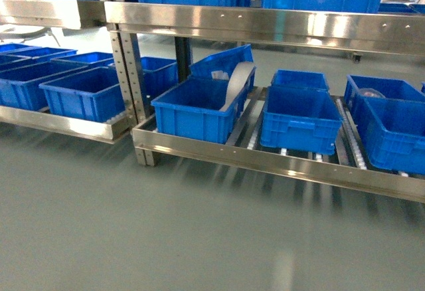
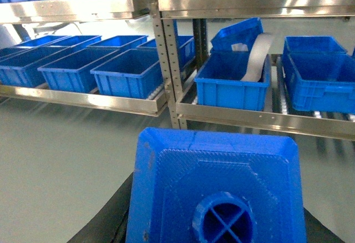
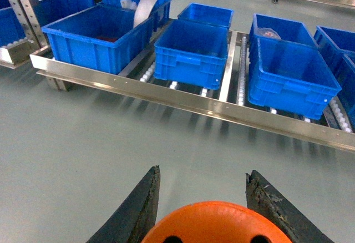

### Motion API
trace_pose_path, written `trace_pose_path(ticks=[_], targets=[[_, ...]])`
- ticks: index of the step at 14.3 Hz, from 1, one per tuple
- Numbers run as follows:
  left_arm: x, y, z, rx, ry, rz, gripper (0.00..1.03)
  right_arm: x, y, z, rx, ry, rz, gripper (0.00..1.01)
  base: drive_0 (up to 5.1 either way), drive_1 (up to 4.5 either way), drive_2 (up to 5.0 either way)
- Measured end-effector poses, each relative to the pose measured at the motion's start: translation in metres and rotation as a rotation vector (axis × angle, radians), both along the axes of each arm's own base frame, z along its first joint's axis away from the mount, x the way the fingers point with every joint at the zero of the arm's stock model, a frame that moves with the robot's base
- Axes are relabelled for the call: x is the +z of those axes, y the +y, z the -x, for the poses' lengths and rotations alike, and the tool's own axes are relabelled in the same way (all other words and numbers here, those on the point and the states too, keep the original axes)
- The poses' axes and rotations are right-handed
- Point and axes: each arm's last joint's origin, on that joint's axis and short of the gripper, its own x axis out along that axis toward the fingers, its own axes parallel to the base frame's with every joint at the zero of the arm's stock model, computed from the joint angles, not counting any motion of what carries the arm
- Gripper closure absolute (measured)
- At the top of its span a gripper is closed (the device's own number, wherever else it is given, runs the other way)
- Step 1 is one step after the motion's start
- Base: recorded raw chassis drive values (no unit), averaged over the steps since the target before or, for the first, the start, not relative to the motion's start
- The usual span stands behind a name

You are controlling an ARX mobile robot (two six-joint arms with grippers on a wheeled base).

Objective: Sort blue parts and orange caps into right shelf containers

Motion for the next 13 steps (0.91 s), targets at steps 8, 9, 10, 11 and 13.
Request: trace_pose_path(ticks=[8,9,10,11,13], targets=[[0.0000,0.0000,0.0000,0.000,0.000,0.000,0.58,0.0000,0.0000,0.0000,0.000,0.000,0.000,0.60,-1.5,-1.54,-1.5],[0.0000,0.0000,0.0000,0.000,0.000,0.000,0.58,0.0000,0.0000,0.0000,0.000,0.000,0.000,0.60,-1.6,-1.56,-1.6],[0.0000,0.0000,0.0000,0.000,0.000,0.000,0.58,0.0000,0.0000,0.0000,0.000,0.000,0.000,0.60,-1.6,-1.55,-1.6],[0.0000,0.0000,0.0000,0.000,0.000,0.000,0.58,0.0000,0.0000,0.0000,0.000,0.000,0.000,0.60,-1.6,-1.55,-1.6],[0.0000,0.0000,0.0000,0.000,0.000,0.000,0.58,0.0000,0.0000,0.0000,0.000,0.000,0.000,0.60,-1.6,-1.61,-1.6]])
